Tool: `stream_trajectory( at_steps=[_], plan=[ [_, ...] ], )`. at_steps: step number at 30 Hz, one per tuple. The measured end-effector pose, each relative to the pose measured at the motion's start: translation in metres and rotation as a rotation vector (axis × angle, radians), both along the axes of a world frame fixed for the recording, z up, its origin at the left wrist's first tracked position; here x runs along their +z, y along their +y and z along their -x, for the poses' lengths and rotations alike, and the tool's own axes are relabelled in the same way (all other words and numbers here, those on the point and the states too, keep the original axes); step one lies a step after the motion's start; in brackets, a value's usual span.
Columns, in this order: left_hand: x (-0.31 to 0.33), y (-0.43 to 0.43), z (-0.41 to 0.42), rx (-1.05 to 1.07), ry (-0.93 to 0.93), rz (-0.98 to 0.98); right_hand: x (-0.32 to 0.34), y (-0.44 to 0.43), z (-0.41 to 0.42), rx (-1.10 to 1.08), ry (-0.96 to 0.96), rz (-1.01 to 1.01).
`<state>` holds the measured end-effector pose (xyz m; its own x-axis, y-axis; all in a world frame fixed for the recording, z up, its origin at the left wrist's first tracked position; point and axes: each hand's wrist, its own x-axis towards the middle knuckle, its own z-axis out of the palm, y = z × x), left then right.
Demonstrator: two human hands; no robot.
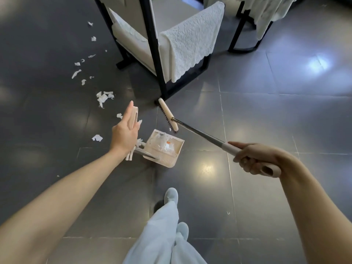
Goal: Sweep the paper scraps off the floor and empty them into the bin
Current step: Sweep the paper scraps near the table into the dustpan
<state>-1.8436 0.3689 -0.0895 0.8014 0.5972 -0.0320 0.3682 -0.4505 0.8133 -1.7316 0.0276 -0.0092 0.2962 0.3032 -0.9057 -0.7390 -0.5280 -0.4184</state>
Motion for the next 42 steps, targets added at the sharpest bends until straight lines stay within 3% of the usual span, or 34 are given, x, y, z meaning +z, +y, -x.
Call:
stream_trajectory(
  at_steps=[6, 14, 17, 24, 34, 42],
  plan=[
    [0.014, 0.005, 0.075, 0.032, 0.008, -0.068, -0.007, 0.008, 0.060, -0.115, 0.120, -0.089],
    [0.018, 0.066, 0.149, 0.088, 0.039, -0.110, -0.009, 0.055, 0.105, -0.549, 0.471, -0.362],
    [0.019, 0.103, 0.169, 0.081, 0.072, -0.113, -0.012, 0.097, 0.122, -0.517, 0.424, -0.309],
    [0.009, 0.204, 0.186, -0.018, 0.067, -0.069, -0.032, 0.204, 0.162, -0.261, 0.102, -0.057],
    [-0.009, 0.297, 0.155, -0.167, 0.137, -0.039, -0.079, 0.304, 0.193, 0.009, -0.285, 0.234],
    [-0.011, 0.334, 0.105, -0.200, 0.149, -0.095, -0.104, 0.353, 0.247, 0.044, -0.132, 0.167]
  ],
)
